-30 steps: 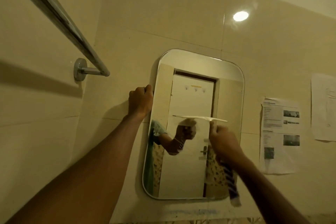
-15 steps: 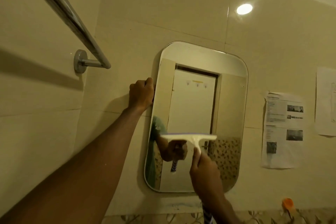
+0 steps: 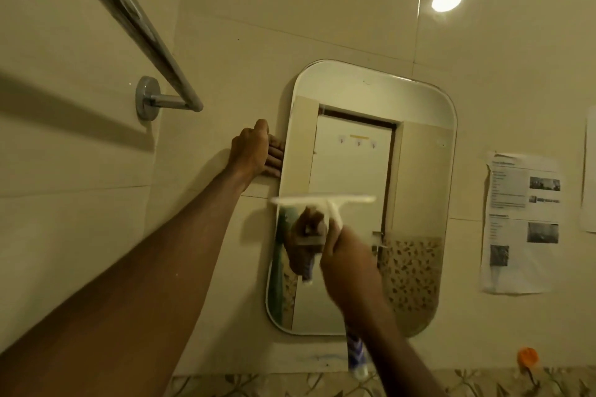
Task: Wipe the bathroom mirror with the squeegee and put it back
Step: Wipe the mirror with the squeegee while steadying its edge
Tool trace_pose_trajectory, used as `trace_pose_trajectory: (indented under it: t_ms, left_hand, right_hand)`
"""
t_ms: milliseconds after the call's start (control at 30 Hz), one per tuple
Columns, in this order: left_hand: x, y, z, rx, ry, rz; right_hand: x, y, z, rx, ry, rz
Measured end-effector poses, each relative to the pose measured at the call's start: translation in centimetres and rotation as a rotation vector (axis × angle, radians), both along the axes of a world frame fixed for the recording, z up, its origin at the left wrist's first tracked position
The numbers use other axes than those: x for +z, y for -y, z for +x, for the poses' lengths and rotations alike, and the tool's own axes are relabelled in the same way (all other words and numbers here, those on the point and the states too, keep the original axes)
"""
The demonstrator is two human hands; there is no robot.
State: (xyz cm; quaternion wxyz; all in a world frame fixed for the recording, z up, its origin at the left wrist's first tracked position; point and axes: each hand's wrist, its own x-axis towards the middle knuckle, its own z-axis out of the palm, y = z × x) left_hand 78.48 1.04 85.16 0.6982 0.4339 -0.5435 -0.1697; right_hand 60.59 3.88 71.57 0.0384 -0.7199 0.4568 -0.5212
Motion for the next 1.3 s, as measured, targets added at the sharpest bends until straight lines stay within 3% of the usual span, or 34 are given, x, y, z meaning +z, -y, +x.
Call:
trace_pose_trajectory:
  t_ms: [167,333,433,600,733,900,1000,1100,1300]
  left_hand:
    - [-0.7,0.0,-0.2,-0.014,-0.033,-0.020]
    - [-1.3,0.1,-0.3,0.023,-0.042,-0.067]
    - [-1.7,0.1,-0.6,0.065,-0.049,-0.116]
    - [-2.6,0.5,-1.0,0.115,-0.059,-0.157]
    - [-2.6,0.6,-1.5,0.206,-0.029,-0.174]
    - [-1.6,0.5,-2.1,0.466,0.127,-0.188]
    - [-1.7,0.6,-3.0,0.653,0.285,-0.166]
    - [-3.4,1.4,-3.4,0.724,0.391,-0.217]
    - [-6.0,1.1,-3.8,0.695,0.329,-0.237]
  right_hand:
    - [-6.3,-1.6,-0.3,-0.047,-0.113,0.191]
    - [2.9,-0.8,-1.8,0.083,0.082,-0.053]
    - [6.4,0.9,-1.5,0.053,0.073,-0.132]
    - [-3.6,0.2,-1.1,0.100,0.100,-0.038]
    - [-9.0,-0.1,-2.5,0.019,-0.013,0.122]
    - [-0.2,2.2,-6.7,0.009,0.145,-0.133]
    - [3.5,4.3,-8.4,-0.038,0.152,-0.175]
    - [-0.5,5.8,-8.4,-0.071,0.171,-0.140]
    - [-10.8,3.2,-8.6,-0.129,0.182,0.092]
